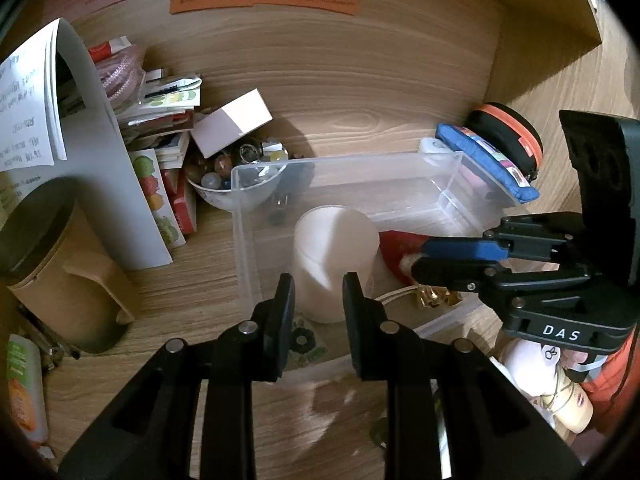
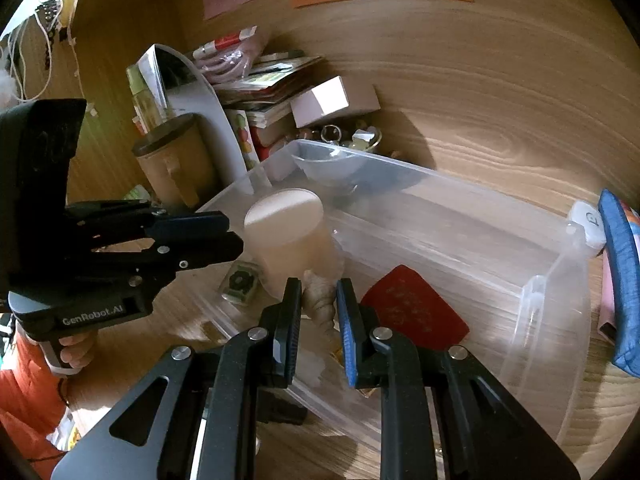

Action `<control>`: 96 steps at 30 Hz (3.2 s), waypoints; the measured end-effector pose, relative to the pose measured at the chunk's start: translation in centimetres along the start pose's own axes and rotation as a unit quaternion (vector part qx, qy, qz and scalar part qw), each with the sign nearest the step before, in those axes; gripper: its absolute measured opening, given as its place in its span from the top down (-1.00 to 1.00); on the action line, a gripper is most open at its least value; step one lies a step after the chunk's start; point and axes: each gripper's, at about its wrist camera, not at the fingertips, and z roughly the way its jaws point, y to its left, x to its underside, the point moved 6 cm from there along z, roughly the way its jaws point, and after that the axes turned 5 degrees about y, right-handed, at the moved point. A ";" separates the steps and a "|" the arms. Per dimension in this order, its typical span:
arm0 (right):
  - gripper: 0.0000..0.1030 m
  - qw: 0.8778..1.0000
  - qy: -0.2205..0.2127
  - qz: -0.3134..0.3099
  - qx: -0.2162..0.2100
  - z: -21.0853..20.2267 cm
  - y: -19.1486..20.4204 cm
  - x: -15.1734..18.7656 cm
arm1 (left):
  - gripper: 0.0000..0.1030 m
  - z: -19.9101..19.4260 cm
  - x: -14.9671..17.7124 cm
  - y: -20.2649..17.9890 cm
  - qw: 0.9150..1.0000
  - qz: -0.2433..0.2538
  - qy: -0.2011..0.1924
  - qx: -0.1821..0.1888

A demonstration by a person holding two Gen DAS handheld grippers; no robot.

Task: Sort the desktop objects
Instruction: 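Open the left tool to drop the tile in the box while the right tool releases the seashell, then withdraw both tools from the box toward the green bottle and pink dome, then grasp the dark green bottle with the left tool while the right tool grasps the pink dome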

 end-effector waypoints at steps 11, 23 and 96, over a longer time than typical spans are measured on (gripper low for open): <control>0.53 1.000 0.002 0.002 0.002 -0.2 -0.2 0.0 | 0.19 -0.2 0.3 -0.7 1.000 0.012 -0.002 -0.003; 0.08 0.999 -0.044 -0.005 0.031 -4.7 0.2 -0.5 | -0.42 -4.8 0.5 -0.4 0.997 0.008 -0.042 -0.070; -0.16 0.998 0.038 -0.005 0.059 -5.5 0.3 12.6 | -0.21 0.5 5.8 -3.5 0.998 -0.023 0.053 0.034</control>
